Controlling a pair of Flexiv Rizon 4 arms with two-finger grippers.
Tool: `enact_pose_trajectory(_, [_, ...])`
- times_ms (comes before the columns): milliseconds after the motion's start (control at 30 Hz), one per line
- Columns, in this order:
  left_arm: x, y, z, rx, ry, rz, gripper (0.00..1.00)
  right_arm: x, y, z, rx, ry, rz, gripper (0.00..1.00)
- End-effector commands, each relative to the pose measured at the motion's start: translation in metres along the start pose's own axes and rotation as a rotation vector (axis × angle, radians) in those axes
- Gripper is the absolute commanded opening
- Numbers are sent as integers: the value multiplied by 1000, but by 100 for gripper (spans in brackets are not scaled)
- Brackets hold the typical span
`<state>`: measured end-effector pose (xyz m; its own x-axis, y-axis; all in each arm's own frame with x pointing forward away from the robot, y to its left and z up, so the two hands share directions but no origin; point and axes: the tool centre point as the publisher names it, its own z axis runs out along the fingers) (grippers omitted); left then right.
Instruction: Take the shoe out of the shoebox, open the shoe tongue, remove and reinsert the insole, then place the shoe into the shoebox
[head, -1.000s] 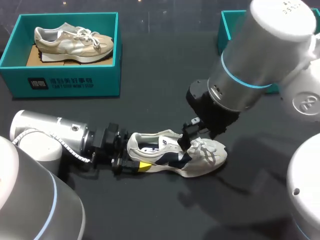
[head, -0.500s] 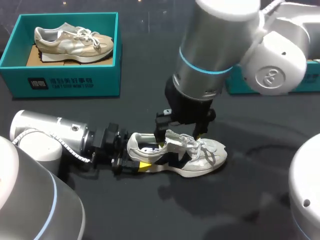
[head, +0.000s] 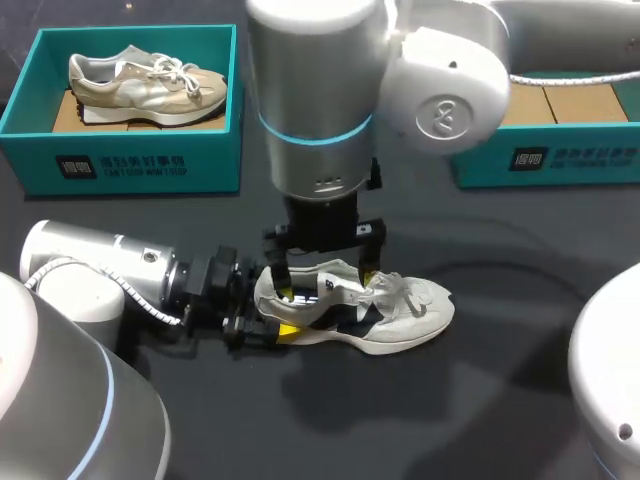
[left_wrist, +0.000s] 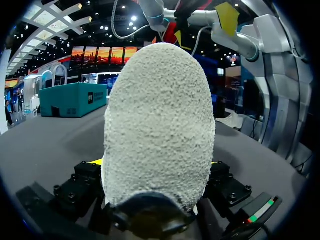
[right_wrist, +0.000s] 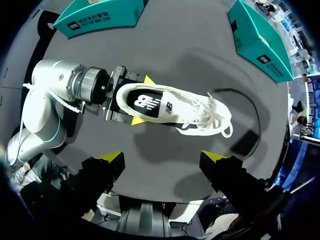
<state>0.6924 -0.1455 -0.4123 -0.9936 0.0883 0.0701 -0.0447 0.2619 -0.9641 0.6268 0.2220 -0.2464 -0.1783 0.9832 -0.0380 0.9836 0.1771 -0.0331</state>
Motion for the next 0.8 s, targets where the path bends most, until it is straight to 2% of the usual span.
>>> enact_pose_trajectory(33, [2, 1, 1, 0, -1, 0, 0, 6, 2, 8, -4, -77, 34, 100])
enact_pose_trajectory(100, [2, 1, 1, 0, -1, 0, 0, 3, 7, 13, 21, -124, 62, 100])
enact_pose_trajectory(300, [2, 1, 1, 0, -1, 0, 0, -10, 5, 24, -20, -118, 152, 100])
enact_pose_trajectory(533, [2, 1, 1, 0, -1, 0, 0, -17, 20, 34, -18, -168, 188, 100])
enact_pose_trajectory(633, [2, 1, 1, 0, -1, 0, 0, -16, 26, 38, -46, -187, 190, 100])
enact_pose_trajectory(700, [2, 1, 1, 0, -1, 0, 0, -11, 29, 41, -116, -242, 191, 100])
enact_pose_trajectory(800, [2, 1, 1, 0, -1, 0, 0, -11, 29, 41, -116, -242, 191, 100])
